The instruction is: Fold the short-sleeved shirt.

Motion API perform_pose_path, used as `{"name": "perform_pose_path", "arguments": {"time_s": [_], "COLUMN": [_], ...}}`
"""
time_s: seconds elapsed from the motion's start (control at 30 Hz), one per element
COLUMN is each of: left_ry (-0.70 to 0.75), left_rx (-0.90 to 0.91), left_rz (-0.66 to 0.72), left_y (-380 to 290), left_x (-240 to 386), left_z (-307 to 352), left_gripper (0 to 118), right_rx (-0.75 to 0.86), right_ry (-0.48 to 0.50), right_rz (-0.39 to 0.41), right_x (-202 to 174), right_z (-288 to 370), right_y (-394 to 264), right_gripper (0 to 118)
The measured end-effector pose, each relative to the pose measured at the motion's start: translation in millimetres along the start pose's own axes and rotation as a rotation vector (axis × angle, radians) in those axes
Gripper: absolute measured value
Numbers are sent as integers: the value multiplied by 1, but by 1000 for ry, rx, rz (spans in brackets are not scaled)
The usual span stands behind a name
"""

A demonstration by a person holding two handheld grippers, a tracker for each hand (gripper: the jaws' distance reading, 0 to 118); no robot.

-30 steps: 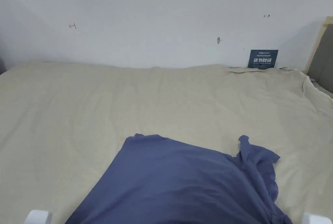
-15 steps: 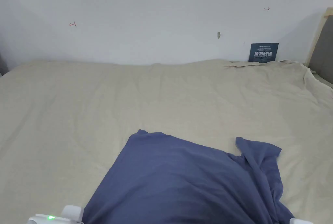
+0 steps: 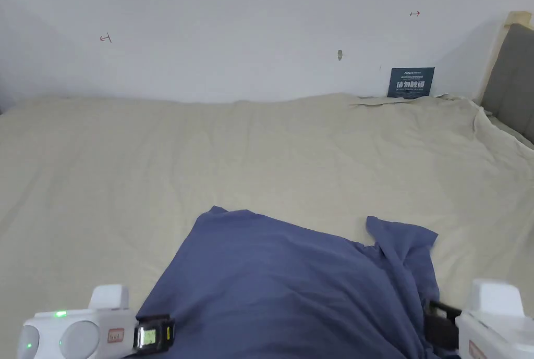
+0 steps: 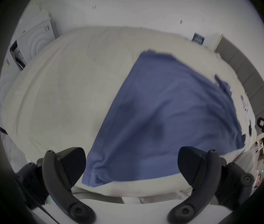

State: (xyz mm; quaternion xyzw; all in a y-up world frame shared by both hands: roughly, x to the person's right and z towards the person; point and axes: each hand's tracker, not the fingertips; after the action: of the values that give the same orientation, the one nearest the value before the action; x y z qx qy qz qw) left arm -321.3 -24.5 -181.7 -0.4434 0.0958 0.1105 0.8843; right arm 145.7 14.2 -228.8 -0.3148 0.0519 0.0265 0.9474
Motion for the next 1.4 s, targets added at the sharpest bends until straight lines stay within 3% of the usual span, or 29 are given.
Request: {"name": "perform_pose_path", "arguments": {"time_s": [0.23,0.3,0.37,0.4,0.43,0.47,0.5,0.53,0.57,0.87,1.1,1.23,1.3,1.37,1.4], "left_ry": [-53,-48,-39,-33,-23,-25,-41,-64,-59,-106,-153,-132,-95,-72,-60], "left_rx": [332,429,527,563,585,590,581,584,586,439,274,78,70,19,-10], "left_rz": [-46,-64,-89,-116,-130,-142,-145,-146,-143,-193,-172,-192,-225,-208,-199], "left_y": [42,46,45,44,44,46,47,48,50,103,185,227,236,244,248], "left_x": [34,47,57,64,71,75,79,82,86,104,93,86,85,83,81], "left_z": [48,55,59,59,57,54,50,47,41,-30,-129,-195,-218,-237,-247], "left_gripper": [116,104,101,92,75,44,22,7,0,0,0,0,14,20,35], "right_rx": [291,351,387,392,399,412,424,427,431,392,361,333,322,309,298], "right_ry": [-53,-86,-91,-98,-110,-110,-111,-113,-120,-98,-98,-101,-101,-98,-100], "right_rz": [20,38,38,39,39,39,32,30,27,-3,10,28,34,39,49], "right_x": [2,0,4,4,4,4,5,6,7,12,11,7,6,5,3], "right_z": [36,42,39,38,38,37,34,32,28,-13,-40,-57,-65,-74,-78], "right_y": [39,43,41,41,41,41,40,40,41,50,61,67,70,70,69], "right_gripper": [82,82,82,81,80,73,60,38,1,0,0,0,0,0,0]}}
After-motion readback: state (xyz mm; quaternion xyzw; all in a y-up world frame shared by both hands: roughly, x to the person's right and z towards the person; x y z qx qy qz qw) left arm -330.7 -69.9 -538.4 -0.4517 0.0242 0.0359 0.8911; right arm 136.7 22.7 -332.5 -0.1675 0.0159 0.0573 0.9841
